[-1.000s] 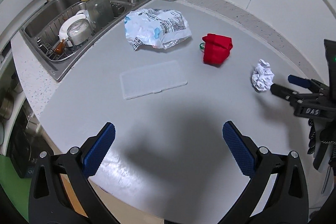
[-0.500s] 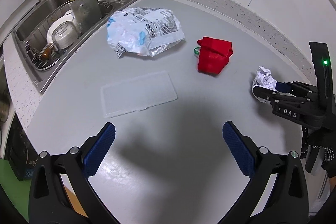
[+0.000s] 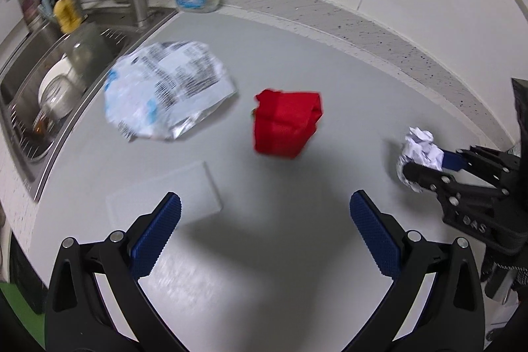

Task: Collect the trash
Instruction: 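Grasp the crumpled white paper with the right tool while the left tool grasps the red cloth, then carry the paper and red cloth over the pink bin and open both tools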

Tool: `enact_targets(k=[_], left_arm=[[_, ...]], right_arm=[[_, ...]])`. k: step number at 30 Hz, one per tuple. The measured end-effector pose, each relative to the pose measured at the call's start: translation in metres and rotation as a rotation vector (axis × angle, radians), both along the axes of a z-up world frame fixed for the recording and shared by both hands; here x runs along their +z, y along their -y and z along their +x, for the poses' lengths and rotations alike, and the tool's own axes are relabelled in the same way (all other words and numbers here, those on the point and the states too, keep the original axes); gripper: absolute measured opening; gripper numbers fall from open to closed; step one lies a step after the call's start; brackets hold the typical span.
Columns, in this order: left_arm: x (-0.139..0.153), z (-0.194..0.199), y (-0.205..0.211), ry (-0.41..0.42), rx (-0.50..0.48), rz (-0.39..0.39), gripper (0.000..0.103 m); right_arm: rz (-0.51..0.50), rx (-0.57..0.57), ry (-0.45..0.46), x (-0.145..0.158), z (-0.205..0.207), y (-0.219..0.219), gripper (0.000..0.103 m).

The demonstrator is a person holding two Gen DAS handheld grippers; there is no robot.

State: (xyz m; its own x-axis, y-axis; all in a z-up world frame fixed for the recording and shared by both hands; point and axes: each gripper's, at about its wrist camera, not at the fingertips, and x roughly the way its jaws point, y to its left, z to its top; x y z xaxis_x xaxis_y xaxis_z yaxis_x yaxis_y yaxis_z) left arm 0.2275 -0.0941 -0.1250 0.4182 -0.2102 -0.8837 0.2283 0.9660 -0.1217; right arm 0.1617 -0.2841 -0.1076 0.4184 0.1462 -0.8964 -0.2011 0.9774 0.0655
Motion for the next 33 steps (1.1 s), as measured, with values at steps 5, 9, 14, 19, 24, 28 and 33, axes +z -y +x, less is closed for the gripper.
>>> enact_targets(k=[5, 9, 14, 19, 24, 28, 33], left_arm=[[-0.005, 0.019, 0.015, 0.004, -0.037, -0.002, 0.100], [-0.009, 0.032, 0.024, 0.006, -0.057, 0.008, 0.100], [-0.016, 0.048, 0.030, 0.003, -0.065, 0.021, 0.100], [-0.025, 0.063, 0.034, -0.005, -0.064, 0.029, 0.100], [-0.031, 0.068, 0.038, -0.011, -0.065, 0.040, 0.096], [-0.036, 0.068, 0.043, -0.041, -0.077, 0.060, 0.046], [-0.028, 0.055, 0.048, -0.015, -0.086, 0.061, 0.030]], right_arm=[[0.003, -0.032, 0.005, 0.007, -0.007, 0.017, 0.036], [0.011, -0.058, 0.005, 0.010, -0.011, 0.029, 0.036], [0.014, -0.079, 0.004, 0.010, -0.014, 0.042, 0.036], [0.021, -0.093, 0.006, 0.011, -0.017, 0.049, 0.036], [0.030, -0.105, 0.008, 0.011, -0.021, 0.057, 0.036], [0.035, -0.104, 0.012, 0.012, -0.021, 0.057, 0.036], [0.044, -0.090, 0.024, 0.016, -0.023, 0.054, 0.036]])
